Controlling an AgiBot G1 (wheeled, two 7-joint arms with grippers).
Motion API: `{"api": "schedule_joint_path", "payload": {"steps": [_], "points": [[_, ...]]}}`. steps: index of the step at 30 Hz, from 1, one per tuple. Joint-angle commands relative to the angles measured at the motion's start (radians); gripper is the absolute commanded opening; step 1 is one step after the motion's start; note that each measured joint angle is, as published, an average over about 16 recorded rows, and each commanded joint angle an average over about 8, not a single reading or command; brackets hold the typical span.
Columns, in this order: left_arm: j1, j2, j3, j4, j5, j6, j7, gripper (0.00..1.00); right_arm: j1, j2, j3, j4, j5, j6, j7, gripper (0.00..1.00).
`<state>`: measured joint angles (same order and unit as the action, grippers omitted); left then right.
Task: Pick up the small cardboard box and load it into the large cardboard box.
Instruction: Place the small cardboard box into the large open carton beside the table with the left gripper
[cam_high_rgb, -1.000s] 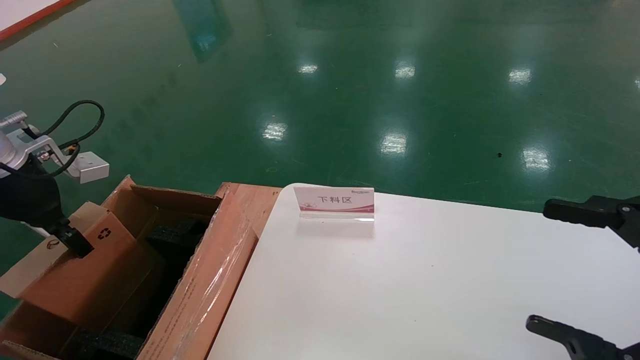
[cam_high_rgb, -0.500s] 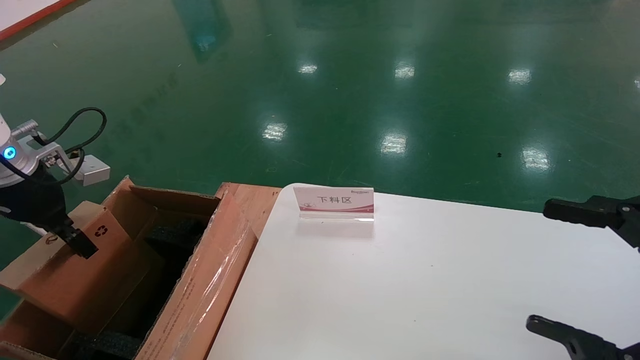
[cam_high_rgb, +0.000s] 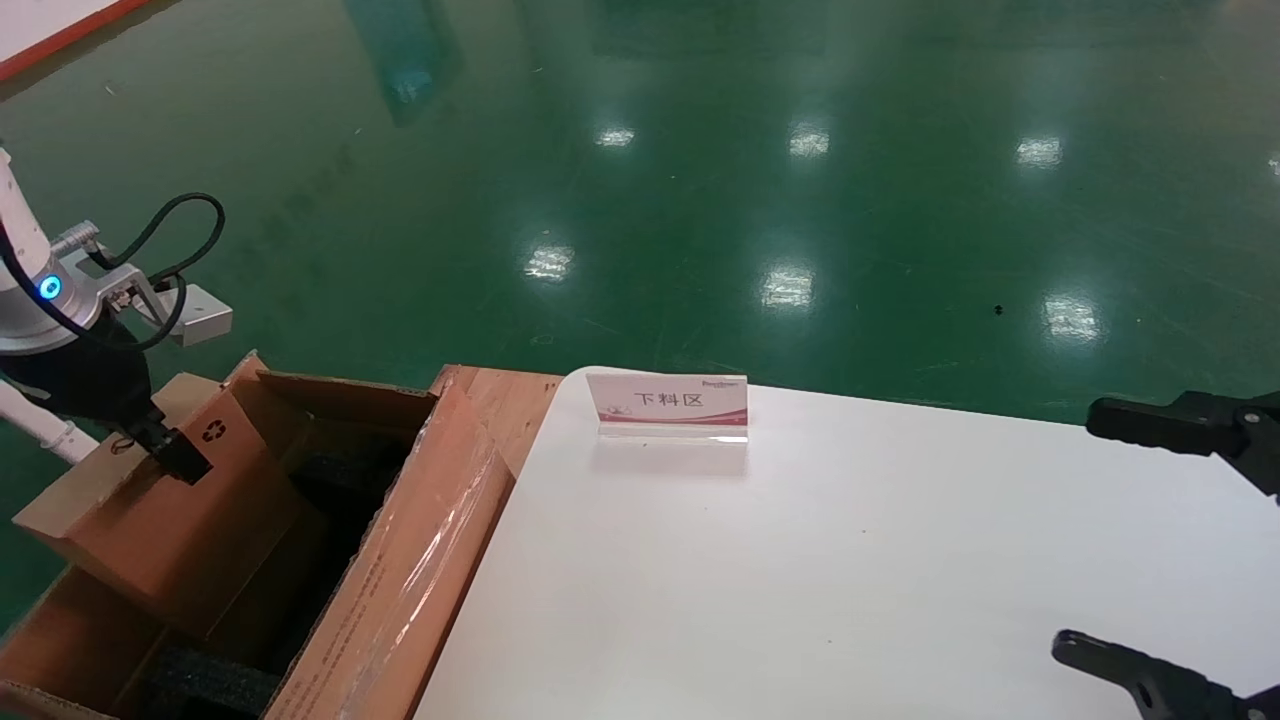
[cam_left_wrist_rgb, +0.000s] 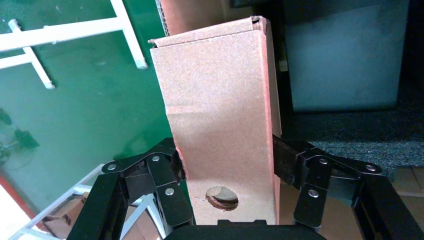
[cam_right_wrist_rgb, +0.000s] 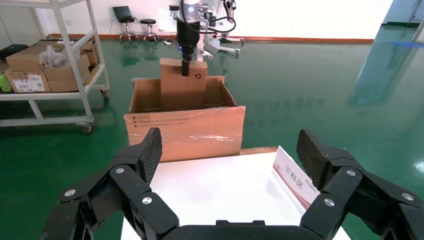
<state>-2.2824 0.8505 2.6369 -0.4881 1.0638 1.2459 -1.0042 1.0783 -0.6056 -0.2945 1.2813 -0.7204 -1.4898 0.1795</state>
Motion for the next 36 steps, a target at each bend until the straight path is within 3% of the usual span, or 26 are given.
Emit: {"api": "schedule_joint_path", "payload": {"steps": [1,23,25,30,32,33,36], "points": [[0.010,0.006,0.000,0.011,-0.001,0.001,0.001,0.00,0.000,0.000,0.000,0.000,0.000,0.000,0.000,1.00],[0.176,0.018,-0.011,0.111,-0.031,-0.032,0.008,0.02,0.000,0.001,-0.001,0.000,0.001,0.001,-0.001,1.00],[0.188,0.022,-0.013,0.124,-0.035,-0.028,0.013,0.14,0.000,0.001,-0.001,0.000,0.001,0.001,-0.001,1.00],[0.213,0.032,-0.016,0.151,-0.041,-0.019,0.024,0.75,0.000,0.001,-0.002,0.000,0.001,0.001,-0.001,1.00],[0.219,0.034,-0.017,0.157,-0.043,-0.018,0.027,0.94,0.000,0.001,-0.002,0.000,0.001,0.001,-0.001,1.00],[0.220,0.035,-0.017,0.159,-0.044,-0.017,0.028,0.99,0.000,0.001,-0.002,0.000,0.001,0.001,-0.001,1.00],[0.224,0.036,-0.018,0.163,-0.045,-0.016,0.029,1.00,0.000,0.001,-0.002,0.000,0.002,0.001,-0.001,1.00]]}}
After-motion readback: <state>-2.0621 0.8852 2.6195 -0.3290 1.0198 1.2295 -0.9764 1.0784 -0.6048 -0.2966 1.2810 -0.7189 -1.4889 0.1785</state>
